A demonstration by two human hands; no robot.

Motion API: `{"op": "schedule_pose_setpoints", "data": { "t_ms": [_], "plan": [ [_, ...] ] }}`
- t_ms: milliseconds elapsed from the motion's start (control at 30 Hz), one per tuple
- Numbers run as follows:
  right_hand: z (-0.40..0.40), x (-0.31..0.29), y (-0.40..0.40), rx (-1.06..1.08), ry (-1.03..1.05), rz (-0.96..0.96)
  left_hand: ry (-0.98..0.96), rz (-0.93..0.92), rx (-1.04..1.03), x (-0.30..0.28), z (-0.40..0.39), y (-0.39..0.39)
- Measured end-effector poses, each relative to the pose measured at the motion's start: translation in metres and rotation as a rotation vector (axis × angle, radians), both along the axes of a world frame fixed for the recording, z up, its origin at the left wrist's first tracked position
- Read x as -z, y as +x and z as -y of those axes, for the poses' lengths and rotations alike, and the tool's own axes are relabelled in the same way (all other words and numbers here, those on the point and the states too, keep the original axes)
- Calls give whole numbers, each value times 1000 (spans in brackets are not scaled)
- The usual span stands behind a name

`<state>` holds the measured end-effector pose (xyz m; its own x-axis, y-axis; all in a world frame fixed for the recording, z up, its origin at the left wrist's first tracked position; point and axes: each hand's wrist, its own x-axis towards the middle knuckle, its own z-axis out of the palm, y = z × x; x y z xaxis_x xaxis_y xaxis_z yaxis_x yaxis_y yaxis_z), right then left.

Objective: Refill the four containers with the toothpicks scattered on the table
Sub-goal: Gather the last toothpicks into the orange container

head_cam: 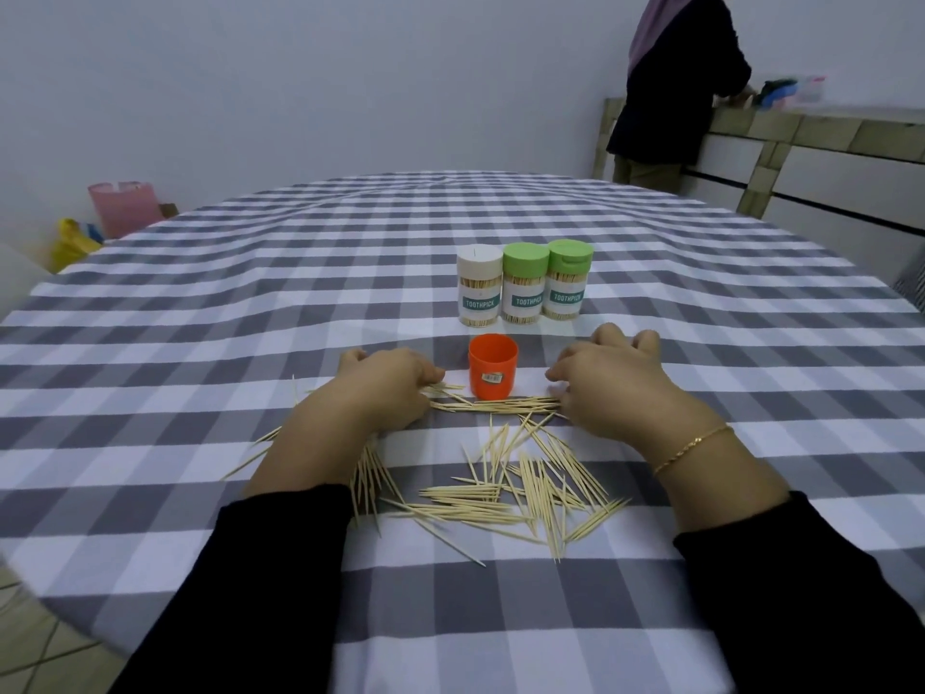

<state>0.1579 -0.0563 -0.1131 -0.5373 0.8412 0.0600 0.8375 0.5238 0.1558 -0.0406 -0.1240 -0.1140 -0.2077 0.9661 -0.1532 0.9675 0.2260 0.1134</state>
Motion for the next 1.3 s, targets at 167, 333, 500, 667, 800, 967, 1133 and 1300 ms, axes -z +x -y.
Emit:
{"op": "schedule_pose_setpoints", "data": {
  "t_ms": [167, 333, 500, 667, 800, 967, 1133, 1300],
  "plan": [
    [14, 2, -16, -105, -102, 43, -96, -230, 6, -1, -11, 6],
    [16, 6, -20, -111, -96, 92, -150, -423, 69, -3, -16, 7],
    [17, 13, -25, -166, 58, 42, -38, -538, 195, 2, -16, 2],
    [21, 9, -28, -179, 112, 61, 27, -576, 262, 2, -12, -1],
    [24, 7, -31, -178, 122, 87, 67, -623, 291, 2, -9, 0],
    [24, 7, -32, -169, 109, 105, 159, -667, 341, 7, -5, -5],
    [15, 4, -22, -155, 71, 48, 309, -553, 363, 11, 1, -20],
    [12, -7, -10, -133, -141, -175, 615, -278, 314, 15, 1, -34]
  ]
}}
